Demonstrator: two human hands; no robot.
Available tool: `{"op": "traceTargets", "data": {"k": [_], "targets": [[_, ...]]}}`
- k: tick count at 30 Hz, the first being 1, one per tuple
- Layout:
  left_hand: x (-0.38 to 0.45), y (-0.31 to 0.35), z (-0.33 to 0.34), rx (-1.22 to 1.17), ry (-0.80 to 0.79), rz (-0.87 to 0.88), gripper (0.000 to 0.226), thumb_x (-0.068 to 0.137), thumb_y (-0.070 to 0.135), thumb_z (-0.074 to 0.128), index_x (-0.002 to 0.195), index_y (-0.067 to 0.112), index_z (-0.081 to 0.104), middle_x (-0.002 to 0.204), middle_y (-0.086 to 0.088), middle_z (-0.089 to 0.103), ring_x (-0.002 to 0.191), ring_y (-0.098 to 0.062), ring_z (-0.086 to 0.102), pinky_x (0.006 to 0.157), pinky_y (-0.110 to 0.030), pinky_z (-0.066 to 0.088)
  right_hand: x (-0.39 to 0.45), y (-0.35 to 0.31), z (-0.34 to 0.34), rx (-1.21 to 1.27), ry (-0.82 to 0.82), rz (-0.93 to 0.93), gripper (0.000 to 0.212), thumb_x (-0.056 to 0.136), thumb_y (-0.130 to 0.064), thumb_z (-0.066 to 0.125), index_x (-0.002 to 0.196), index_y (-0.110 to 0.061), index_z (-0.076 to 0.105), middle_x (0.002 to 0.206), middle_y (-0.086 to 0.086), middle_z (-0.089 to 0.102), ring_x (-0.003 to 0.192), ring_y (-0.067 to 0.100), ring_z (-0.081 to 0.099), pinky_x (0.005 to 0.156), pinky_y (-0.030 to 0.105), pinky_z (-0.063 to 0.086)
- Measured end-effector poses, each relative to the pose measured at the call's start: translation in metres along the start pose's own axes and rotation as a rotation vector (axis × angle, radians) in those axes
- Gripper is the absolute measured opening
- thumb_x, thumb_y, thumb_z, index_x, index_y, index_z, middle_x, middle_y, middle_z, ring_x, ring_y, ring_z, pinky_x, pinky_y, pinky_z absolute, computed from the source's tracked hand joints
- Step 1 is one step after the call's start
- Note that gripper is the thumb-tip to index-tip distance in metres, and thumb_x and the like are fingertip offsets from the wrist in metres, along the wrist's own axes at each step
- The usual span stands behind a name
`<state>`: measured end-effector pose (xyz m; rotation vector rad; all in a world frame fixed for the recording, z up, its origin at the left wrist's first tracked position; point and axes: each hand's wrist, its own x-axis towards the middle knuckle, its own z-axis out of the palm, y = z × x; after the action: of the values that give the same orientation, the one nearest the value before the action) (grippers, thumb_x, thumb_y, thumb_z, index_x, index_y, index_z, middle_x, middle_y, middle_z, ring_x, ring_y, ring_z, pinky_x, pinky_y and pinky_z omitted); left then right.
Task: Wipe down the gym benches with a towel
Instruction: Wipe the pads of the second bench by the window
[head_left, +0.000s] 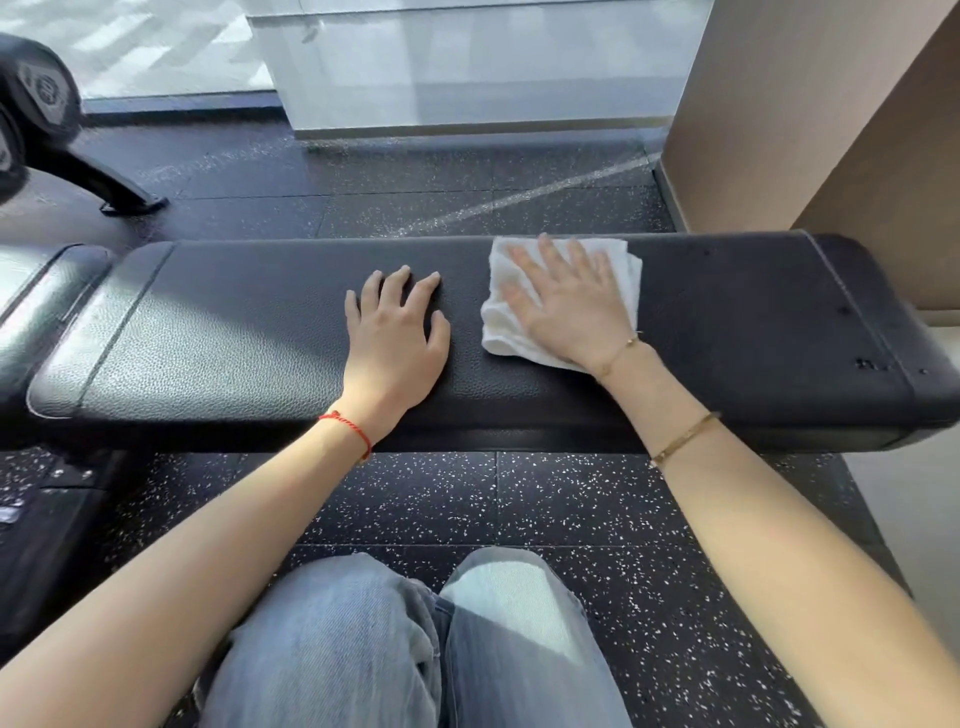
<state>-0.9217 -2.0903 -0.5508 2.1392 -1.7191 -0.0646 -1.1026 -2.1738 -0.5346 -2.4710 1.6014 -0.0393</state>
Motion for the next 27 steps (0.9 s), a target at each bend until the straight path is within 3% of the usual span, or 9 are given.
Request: {"op": "traceTargets", "data": {"k": [5,9,12,17,22,24,27], "targets": [[0.0,-0.003,0.0,-0.012,0.002,0.019,0.047,0.099,0.033,0.041,0.146,0.026,0.043,0.155,-0.007,0.037,0.146,-0.03,0.023,0.122,-0.053,0.01,-0.044,0.025,0.01,0.027,0.049,-0.133,0.053,0.102,-0.054,0.015,0.154,-0.047,0.004,0.166,-0.011,0.0,0.153,0.017,-0.005,0.123,0.041,-0.008],[0.0,0.001,0.002,0.013,0.008,0.007,0.048,0.098,0.033,0.041,0.146,0.024,0.043,0.154,-0.008,0.037,0.146,-0.031,0.023,0.121,-0.055,0.011,-0.037,0.077,0.001,0.007,0.074,0.061,0.056,0.101,-0.054,0.015,0.155,-0.042,0.008,0.166,-0.009,0.004,0.153,0.018,0.0,0.122,0.042,-0.004],[0.0,0.003,0.002,0.018,0.013,-0.001,0.048,0.098,0.032,0.042,0.145,0.023,0.043,0.153,-0.009,0.038,0.146,-0.032,0.023,0.12,-0.056,0.013,0.007,0.079,-0.009,-0.021,0.068,0.147,0.056,0.103,-0.052,0.015,0.157,-0.036,0.008,0.167,-0.004,0.003,0.153,0.023,-0.001,0.123,0.045,-0.004],[0.001,0.002,0.001,0.001,0.026,0.004,0.047,0.097,0.031,0.044,0.143,0.023,0.046,0.152,-0.008,0.04,0.145,-0.031,0.025,0.12,-0.056,0.014,0.041,0.019,-0.006,-0.001,0.007,-0.007,0.054,0.104,-0.05,0.013,0.157,-0.037,0.007,0.167,-0.004,0.004,0.153,0.025,-0.003,0.123,0.046,-0.007],[-0.001,-0.001,0.001,-0.021,0.049,0.003,0.046,0.096,0.032,0.046,0.142,0.023,0.049,0.151,-0.007,0.042,0.144,-0.031,0.028,0.12,-0.054,0.014,-0.013,0.021,0.007,0.027,0.054,-0.17,0.053,0.103,-0.052,0.018,0.154,-0.045,0.008,0.166,-0.01,0.005,0.153,0.021,-0.001,0.123,0.043,-0.007],[-0.001,-0.001,0.001,-0.026,0.041,0.008,0.047,0.097,0.032,0.046,0.142,0.024,0.048,0.151,-0.007,0.042,0.145,-0.031,0.027,0.121,-0.053,0.013,-0.025,0.049,0.004,0.036,0.048,-0.132,0.053,0.102,-0.053,0.017,0.154,-0.046,0.009,0.166,-0.01,0.006,0.153,0.02,0.0,0.122,0.041,-0.006],[-0.001,0.0,0.001,-0.031,0.043,0.0,0.047,0.096,0.032,0.046,0.143,0.024,0.048,0.151,-0.007,0.042,0.145,-0.031,0.027,0.121,-0.054,0.013,-0.008,0.086,-0.005,-0.014,0.052,0.07,0.055,0.103,-0.051,0.016,0.156,-0.039,0.008,0.166,-0.007,0.005,0.153,0.021,0.0,0.123,0.042,-0.004]]}}
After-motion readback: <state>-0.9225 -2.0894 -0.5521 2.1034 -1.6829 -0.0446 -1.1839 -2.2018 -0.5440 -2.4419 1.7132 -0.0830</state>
